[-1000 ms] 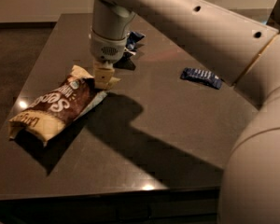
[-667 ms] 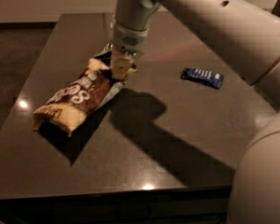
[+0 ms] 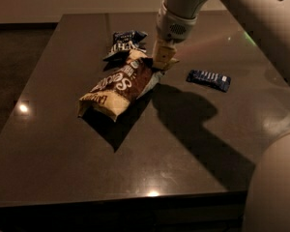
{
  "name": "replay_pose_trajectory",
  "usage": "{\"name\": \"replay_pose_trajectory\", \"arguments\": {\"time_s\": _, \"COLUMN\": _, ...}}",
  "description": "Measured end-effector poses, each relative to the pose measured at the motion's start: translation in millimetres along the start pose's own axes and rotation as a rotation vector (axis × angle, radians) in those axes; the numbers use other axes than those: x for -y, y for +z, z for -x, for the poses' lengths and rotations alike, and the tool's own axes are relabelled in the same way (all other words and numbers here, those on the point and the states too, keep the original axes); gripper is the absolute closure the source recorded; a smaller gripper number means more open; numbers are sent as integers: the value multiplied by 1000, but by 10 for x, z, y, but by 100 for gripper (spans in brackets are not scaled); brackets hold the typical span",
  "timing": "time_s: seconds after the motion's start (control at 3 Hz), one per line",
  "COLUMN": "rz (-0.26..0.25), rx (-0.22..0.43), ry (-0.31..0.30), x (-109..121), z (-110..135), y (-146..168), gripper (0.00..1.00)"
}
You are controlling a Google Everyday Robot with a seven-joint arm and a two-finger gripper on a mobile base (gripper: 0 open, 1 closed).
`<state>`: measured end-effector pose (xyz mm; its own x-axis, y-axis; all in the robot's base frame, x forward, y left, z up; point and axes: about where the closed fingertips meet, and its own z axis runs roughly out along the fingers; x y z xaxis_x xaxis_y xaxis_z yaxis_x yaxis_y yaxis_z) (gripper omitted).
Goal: Move brown chip bag near rxbar blueberry
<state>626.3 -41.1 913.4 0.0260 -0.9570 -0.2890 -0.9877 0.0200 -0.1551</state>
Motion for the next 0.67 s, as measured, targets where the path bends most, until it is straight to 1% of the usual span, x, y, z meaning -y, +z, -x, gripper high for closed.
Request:
{"name": "replay_pose_trajectory", "arguments": {"time_s": 0.33, "rz": -26, "rx": -16, "ry": 41, "x": 100, "z": -421, "y": -165, "gripper": 100}}
{"name": "replay_pose_trajectory", "arguments": {"time_s": 0.67, "rz": -41, "rx": -33, "ry": 70, "x": 125, "z": -781, "y": -292, "gripper": 100}}
